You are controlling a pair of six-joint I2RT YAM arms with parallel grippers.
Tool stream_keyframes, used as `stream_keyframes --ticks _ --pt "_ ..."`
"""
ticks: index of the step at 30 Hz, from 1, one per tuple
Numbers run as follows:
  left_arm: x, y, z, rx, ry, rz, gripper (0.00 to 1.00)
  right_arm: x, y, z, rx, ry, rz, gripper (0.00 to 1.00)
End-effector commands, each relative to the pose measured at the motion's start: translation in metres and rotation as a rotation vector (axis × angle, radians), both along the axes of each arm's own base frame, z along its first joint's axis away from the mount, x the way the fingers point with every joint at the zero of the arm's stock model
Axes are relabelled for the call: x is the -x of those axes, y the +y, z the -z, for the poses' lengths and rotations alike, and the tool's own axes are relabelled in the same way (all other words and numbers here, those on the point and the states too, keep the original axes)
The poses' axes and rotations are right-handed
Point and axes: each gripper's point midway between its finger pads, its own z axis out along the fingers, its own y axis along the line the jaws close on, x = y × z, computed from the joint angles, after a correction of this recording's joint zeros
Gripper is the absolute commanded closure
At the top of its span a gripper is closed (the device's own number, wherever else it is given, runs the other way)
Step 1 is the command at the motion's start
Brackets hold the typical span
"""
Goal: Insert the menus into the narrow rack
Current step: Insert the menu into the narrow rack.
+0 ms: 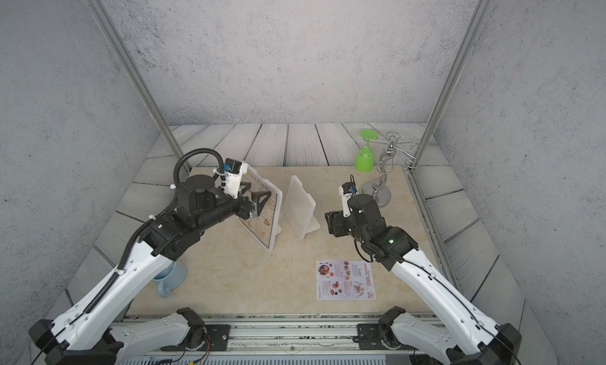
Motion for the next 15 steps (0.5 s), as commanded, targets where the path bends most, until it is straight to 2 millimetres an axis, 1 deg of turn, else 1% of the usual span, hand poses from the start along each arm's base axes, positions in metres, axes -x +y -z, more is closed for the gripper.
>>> stream_keyframes --ticks 1,4,6,10,13,15 --pt "0.015 0.006 0.017 0.021 0.038 -0.042 0.18 0.014 -0.023 0.028 0.006 0.095 0.075 0.31" --pt "0.033 -0.002 0.036 0.044 0.074 -0.022 0.19 0.023 -0.036 0.058 0.010 0.178 0.132 0.30" --pt "0.040 -0.007 0.051 0.053 0.107 -0.023 0.20 0.030 -0.041 0.079 0.007 0.236 0.165 0.30" --pt "0.059 -0.022 0.092 0.025 0.181 -0.007 0.21 0.047 -0.051 0.122 0.000 0.347 0.242 0.28" --pt "0.071 -0.037 0.124 -0.001 0.240 0.021 0.22 0.058 -0.064 0.146 0.016 0.398 0.317 0.26" --pt "0.079 -0.050 0.144 -0.020 0.281 0.051 0.21 0.063 -0.074 0.156 0.032 0.417 0.366 0.24"
